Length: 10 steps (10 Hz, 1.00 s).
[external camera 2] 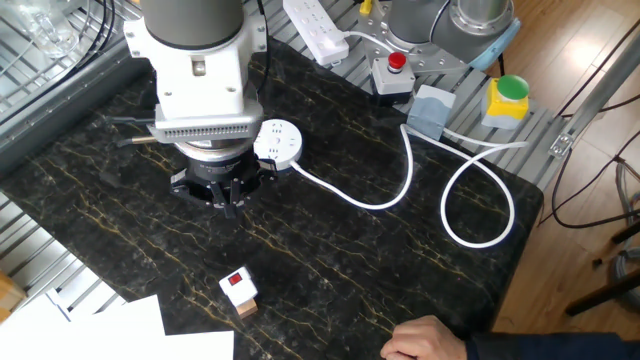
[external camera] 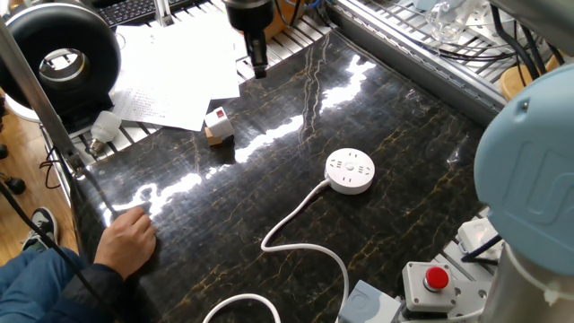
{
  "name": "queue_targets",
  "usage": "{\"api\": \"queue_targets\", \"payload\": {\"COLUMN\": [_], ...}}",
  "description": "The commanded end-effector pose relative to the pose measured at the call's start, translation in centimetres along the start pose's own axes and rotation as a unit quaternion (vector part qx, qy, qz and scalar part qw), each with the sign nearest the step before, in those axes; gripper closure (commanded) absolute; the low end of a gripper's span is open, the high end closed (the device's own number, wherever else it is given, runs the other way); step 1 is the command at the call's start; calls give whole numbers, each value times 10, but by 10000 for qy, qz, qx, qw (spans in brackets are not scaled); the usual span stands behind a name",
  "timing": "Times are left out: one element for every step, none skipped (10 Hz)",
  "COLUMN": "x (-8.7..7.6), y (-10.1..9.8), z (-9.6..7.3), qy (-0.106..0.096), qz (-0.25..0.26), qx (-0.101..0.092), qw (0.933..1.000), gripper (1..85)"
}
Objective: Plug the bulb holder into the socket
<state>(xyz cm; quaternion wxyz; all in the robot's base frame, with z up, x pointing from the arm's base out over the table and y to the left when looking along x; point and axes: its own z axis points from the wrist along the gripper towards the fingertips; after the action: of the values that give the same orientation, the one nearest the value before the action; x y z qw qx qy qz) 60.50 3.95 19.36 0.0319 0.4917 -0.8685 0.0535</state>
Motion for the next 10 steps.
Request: {"api": "queue_targets", "payload": {"x": [1,-18,-23,-33,-35,-37,-47,-63,-73,-82], "y": [-6,-17,-29,-36,-41,-44,-38,-31,-27,-21], "z": [-3,1,13,25,30,34,41,50,55,59], "qy": [220,217,358,418,563,690,669,564,543,518], "qz": [-102,-440,-865,-955,-973,-1069,-1062,-1012,-990,-953], "qx": [20,-8,33,50,83,136,126,98,107,106], "qw": [9997,9988,9956,9945,9936,9918,9920,9932,9935,9940], "gripper": [837,697,360,227,217,157,123,87,70,70]}}
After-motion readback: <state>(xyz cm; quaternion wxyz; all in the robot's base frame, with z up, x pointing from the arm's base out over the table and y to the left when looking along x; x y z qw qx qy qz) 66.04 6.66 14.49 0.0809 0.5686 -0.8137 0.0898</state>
